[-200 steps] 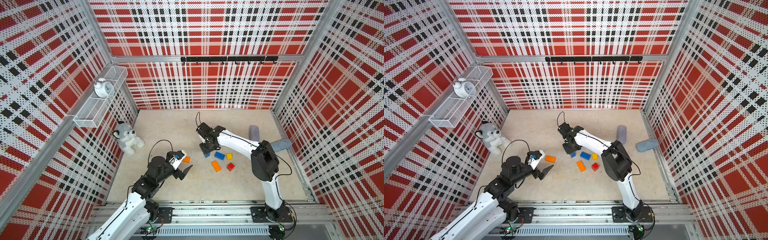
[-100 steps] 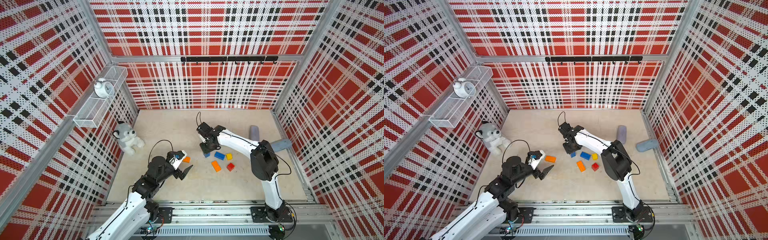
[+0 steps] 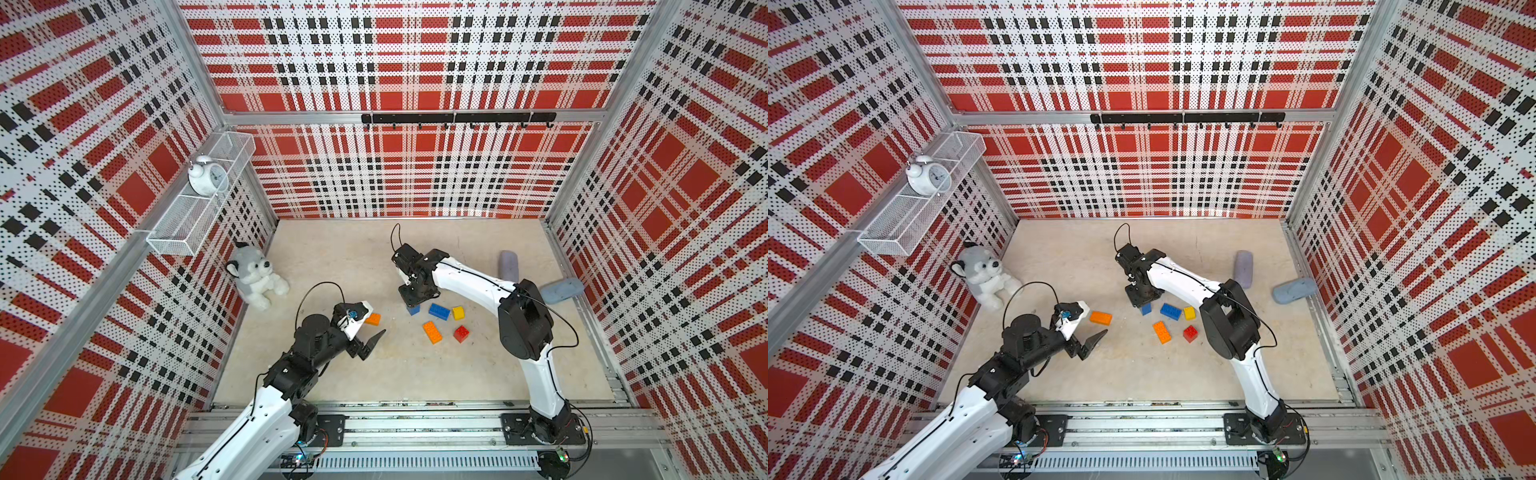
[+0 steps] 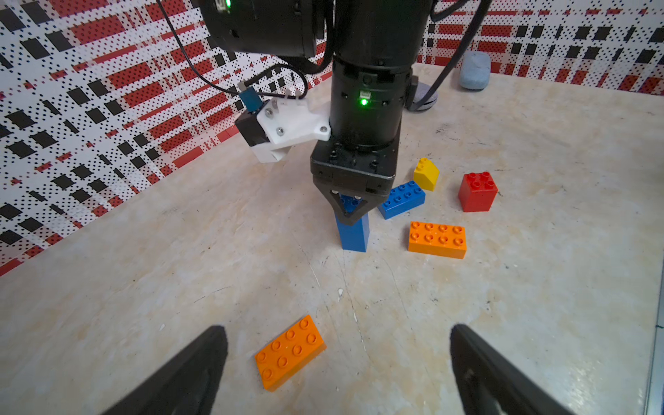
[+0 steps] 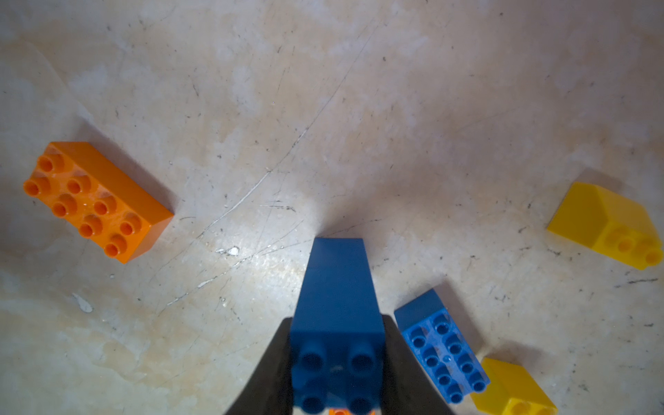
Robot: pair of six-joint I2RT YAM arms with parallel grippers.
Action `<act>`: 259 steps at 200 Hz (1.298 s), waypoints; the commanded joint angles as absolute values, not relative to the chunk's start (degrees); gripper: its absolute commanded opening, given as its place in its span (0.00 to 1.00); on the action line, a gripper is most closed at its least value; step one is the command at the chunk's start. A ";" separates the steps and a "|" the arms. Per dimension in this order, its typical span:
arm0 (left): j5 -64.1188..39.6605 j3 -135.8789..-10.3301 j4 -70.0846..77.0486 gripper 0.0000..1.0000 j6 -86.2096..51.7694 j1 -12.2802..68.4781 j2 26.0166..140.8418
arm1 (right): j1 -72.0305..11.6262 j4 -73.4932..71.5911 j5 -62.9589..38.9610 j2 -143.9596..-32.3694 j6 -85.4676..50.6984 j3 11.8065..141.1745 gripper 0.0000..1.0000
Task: Assemble a fork with lego
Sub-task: Assemble the lego brick with the lego brick, then place the lego brick at the center of the board.
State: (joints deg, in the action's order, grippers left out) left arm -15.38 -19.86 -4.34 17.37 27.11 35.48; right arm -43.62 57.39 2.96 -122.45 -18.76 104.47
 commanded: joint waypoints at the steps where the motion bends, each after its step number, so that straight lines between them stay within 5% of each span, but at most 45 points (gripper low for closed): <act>1: -14.64 -19.25 -2.84 0.98 17.20 27.54 34.81 | -41.87 63.12 3.99 -124.06 -20.30 106.91 0.25; 117: -14.42 -19.06 -2.64 0.98 17.09 27.55 35.05 | -35.16 62.84 6.04 -130.01 -17.97 121.25 0.25; 259: -14.09 -19.33 -2.29 0.99 16.46 27.51 35.82 | -34.72 63.05 4.76 -134.91 -17.75 115.36 0.28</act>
